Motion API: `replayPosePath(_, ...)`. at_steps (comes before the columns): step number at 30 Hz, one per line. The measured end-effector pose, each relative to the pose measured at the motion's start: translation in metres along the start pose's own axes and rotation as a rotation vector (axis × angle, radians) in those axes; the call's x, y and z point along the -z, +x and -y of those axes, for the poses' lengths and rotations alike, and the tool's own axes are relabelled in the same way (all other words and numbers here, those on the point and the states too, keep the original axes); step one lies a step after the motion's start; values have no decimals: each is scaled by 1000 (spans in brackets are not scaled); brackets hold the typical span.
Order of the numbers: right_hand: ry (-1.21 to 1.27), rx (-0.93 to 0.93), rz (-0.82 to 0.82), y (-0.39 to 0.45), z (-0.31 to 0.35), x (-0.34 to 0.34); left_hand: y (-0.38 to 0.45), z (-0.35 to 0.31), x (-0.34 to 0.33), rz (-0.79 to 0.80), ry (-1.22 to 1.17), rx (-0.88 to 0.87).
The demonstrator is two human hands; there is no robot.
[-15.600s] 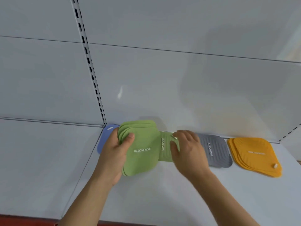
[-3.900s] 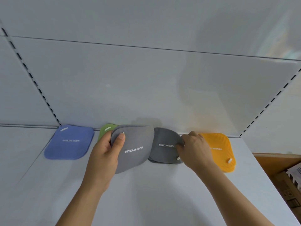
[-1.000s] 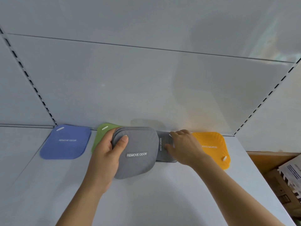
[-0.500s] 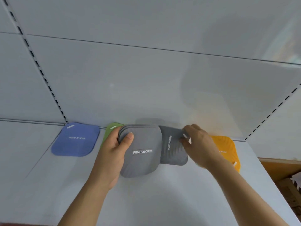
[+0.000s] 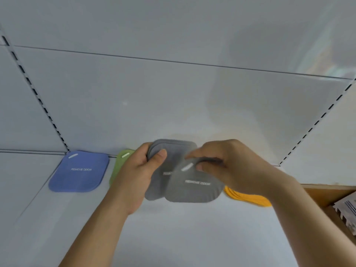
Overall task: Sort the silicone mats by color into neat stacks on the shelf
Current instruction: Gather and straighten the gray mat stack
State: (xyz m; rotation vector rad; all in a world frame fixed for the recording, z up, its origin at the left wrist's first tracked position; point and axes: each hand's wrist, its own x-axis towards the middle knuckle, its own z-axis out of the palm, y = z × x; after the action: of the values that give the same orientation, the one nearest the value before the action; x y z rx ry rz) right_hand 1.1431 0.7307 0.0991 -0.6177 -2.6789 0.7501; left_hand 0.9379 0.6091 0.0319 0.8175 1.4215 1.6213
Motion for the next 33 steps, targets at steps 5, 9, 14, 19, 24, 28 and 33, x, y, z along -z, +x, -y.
replayPosePath(5, 44, -72, -204, 8, -4, -28, -9, 4, -12, 94, -140, 111)
replayPosePath(9, 117, -41, -166, 5, -3, -36, -8, 7, -8, 42, -195, 149)
replayPosePath(14, 192, -69, -255, 12, 0, -47, -10, 7, -15, 39, -211, 151)
replayPosePath(19, 114, -46, -398, 14, -3, -63, -14, 13, -18, 38, -183, 123)
replayPosePath(24, 69, 7, -451, 15, -4, -71, -15, 15, -15, 90, 51, -56)
replayPosePath(28, -95, 28, -547, 17, -25, -66, -12, 12, -3, -21, 138, -131)
replayPosePath(33, -317, -245, -86, 17, -74, -64, -11, 11, 31, -114, 81, -132)
